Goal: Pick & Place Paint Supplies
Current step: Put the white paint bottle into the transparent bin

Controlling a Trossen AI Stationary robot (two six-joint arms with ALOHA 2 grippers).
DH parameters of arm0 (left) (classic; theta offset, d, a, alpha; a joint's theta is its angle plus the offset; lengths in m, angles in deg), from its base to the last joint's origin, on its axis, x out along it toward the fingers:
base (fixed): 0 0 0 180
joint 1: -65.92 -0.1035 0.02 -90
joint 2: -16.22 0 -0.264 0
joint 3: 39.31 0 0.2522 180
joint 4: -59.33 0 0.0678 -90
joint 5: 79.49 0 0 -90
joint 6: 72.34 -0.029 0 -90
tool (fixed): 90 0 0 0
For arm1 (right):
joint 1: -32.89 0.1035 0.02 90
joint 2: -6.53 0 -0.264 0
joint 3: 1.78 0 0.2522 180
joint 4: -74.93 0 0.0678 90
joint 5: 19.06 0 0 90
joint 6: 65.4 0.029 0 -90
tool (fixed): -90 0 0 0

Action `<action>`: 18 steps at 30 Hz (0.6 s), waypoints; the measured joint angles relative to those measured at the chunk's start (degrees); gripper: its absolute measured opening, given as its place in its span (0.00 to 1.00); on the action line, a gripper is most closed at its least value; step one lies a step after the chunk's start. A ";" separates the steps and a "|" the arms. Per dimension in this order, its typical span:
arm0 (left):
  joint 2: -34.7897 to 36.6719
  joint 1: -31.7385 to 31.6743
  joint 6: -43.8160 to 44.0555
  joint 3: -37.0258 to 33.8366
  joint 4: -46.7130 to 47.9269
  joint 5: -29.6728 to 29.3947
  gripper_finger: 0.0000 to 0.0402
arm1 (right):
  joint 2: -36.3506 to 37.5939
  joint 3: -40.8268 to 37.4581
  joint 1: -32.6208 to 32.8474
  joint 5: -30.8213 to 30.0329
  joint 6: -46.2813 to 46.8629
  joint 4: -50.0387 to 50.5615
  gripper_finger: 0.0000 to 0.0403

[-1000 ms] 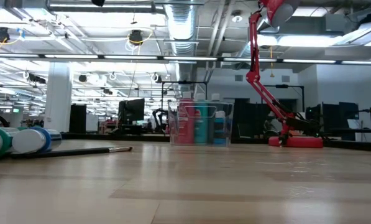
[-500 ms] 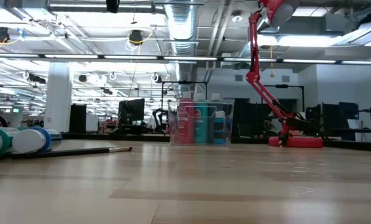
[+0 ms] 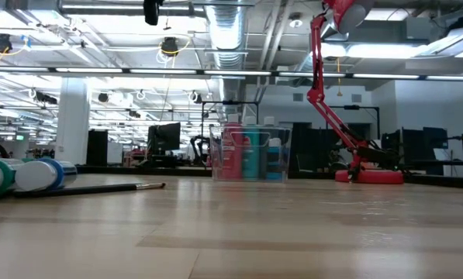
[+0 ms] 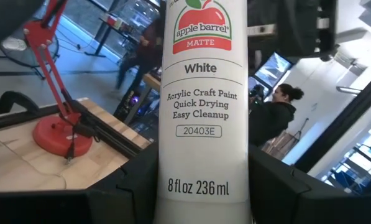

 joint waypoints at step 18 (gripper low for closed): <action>0.00 0.11 -0.02 0.00 -0.08 0.24 0.46 | -3.31 -0.11 -0.29 4.95 4.58 -2.74 0.96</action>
